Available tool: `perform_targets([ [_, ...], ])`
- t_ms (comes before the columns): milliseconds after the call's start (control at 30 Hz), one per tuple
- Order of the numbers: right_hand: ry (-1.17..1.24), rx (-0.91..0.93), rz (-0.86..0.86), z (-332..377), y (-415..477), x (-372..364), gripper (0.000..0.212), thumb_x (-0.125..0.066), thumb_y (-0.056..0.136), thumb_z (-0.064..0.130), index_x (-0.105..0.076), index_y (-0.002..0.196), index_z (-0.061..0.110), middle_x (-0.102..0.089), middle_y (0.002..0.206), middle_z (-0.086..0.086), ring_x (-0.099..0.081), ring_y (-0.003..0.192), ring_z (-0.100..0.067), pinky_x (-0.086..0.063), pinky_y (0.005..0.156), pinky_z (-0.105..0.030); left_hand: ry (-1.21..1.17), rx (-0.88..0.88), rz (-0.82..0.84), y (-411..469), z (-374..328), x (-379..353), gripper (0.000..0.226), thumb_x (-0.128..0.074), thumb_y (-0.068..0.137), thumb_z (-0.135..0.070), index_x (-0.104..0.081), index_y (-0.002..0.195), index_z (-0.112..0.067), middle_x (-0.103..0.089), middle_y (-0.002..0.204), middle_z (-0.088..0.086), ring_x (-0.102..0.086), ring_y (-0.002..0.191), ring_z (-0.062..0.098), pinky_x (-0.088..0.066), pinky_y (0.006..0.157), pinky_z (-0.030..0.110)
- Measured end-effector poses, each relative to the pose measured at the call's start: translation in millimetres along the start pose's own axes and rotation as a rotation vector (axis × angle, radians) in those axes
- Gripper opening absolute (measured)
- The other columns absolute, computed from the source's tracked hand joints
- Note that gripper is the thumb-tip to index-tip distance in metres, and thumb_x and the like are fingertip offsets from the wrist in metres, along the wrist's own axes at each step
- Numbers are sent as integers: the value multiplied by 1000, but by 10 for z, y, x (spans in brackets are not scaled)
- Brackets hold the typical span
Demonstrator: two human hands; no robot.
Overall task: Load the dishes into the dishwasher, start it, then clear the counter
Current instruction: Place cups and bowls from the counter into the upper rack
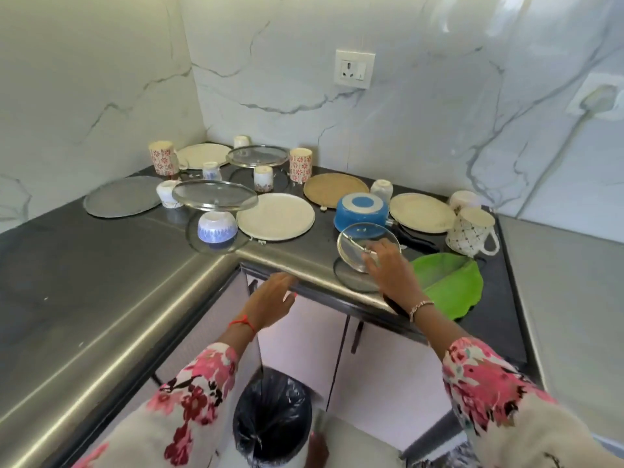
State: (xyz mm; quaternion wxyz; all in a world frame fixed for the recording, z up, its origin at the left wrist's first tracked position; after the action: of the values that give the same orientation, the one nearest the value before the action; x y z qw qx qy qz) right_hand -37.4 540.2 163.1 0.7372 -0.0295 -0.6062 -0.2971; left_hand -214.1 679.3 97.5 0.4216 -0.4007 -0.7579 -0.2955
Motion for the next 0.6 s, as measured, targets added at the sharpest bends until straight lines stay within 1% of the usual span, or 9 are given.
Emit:
perform_targets([
  [67,28,-46,-8,-220,451,28,19,-51,91,9,-60,102,-3,-59,106,-20,-56,101,-34,-50,83,-41,3,-8,3,398,-16,43,31,-52,89,-10,-55,117,3,-57,120,19,-49,118,30,-32,102,30],
  [167,93,-196,-62,-595,1102,77,31,-49,94,20,-52,119,1,-51,120,-17,-48,113,-32,-45,89,-42,-11,-33,54,1084,-16,-3,36,-49,90,-10,-48,125,-1,-49,132,15,-42,127,26,-22,104,22],
  [233,58,-222,-31,-843,1466,38,34,-49,94,19,-49,122,0,-48,123,-20,-46,115,-35,-45,89,-45,-28,-43,63,1513,-11,-59,39,-49,90,-11,-45,128,-3,-44,137,13,-38,130,24,-22,108,23],
  [300,15,-251,6,-1095,1797,-26,36,-48,93,16,-47,124,-3,-45,124,-23,-45,115,-39,-44,88,-45,-28,-45,110,1874,-8,-140,44,-49,92,-17,-40,133,-4,-37,143,12,-32,134,22,-20,111,25],
  [400,-28,-285,79,-1441,2179,-168,38,-45,94,14,-43,127,-3,-42,127,-23,-44,116,-39,-40,95,-43,40,-65,178,2258,63,-323,52,-44,95,-23,-29,141,-3,-23,152,10,-20,140,21,-13,114,26],
  [467,-41,-281,123,-1636,2401,-275,40,-46,93,13,-41,130,-4,-40,129,-25,-41,118,-40,-34,100,-41,78,-64,198,2401,138,-477,55,-36,97,-31,-23,143,-4,-17,154,9,-15,143,20,-9,116,27],
  [533,0,-308,162,-1792,2582,-375,45,-51,91,12,-38,132,-3,-38,131,-25,-40,120,-40,-33,102,-42,141,-82,156,2425,174,-602,61,-19,94,-40,-20,144,-4,-15,155,11,-13,144,21,-1,116,27],
  [567,27,-326,189,-1855,2674,-433,49,-54,90,13,-37,134,-1,-36,133,-24,-39,121,-40,-33,102,-43,176,-99,129,2416,177,-650,66,-11,91,-42,-19,145,-5,-15,155,11,-11,144,21,3,115,28],
  [600,46,-343,219,-1907,2764,-489,54,-57,89,15,-35,135,1,-35,134,-23,-37,122,-40,-34,102,-44,199,-112,109,2404,174,-682,69,-7,88,-42,-17,145,-5,-14,155,11,-11,144,22,7,113,31],
])
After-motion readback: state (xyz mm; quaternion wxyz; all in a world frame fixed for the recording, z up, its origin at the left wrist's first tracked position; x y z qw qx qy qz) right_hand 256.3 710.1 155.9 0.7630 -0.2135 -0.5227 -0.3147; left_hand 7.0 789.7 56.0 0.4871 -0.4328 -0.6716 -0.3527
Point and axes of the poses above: each hand's wrist, its own y-axis towards the middle knuckle, its own x-axis out of the back of the hand, z = x × y, the point moved 5 cm from there along y, towards the middle knuckle
